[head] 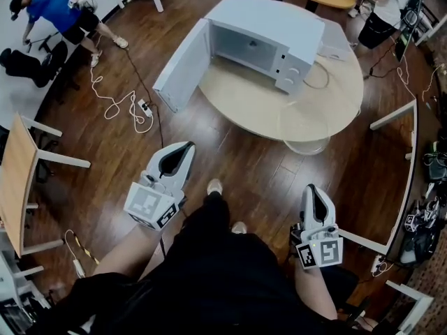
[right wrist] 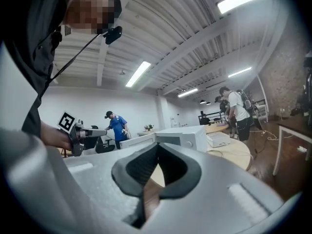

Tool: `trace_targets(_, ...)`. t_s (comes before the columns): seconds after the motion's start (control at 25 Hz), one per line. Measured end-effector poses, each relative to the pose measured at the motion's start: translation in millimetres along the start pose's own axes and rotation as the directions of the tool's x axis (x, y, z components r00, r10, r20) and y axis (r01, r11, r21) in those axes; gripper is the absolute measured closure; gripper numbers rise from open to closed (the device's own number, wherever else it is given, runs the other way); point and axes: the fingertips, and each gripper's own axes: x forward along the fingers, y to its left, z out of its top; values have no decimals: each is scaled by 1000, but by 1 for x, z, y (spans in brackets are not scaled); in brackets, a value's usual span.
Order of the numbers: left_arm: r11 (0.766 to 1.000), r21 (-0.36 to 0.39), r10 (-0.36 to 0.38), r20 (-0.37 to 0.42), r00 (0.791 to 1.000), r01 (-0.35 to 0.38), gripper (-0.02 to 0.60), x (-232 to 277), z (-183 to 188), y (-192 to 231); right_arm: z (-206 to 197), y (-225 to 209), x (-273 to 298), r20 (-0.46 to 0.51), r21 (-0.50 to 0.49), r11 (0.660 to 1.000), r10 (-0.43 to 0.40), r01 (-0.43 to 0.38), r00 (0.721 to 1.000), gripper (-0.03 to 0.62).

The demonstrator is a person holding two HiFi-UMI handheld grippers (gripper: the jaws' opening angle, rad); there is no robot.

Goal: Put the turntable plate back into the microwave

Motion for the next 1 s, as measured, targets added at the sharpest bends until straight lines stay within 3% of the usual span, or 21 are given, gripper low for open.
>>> trace_targets(0.2,999,49,-25,28,999,24,583,25,10,29,5,8,44,-15,-8,1000,0,0,1000,594)
trace_targets(0.52,996,30,-79,15,997,78,583,53,9,77,18,24,110,-25,-27,1000,-4,4,1000,594)
trace_targets(0.68,992,35,-119,25,993,118,583,71,12,98,28,27,127,1,-41,998,-47,47,999,594)
trace_targets(1.0,978,9,-206,84,975,206,583,119,37,101,35,21,139,25,-45,992,-114,115,993,594)
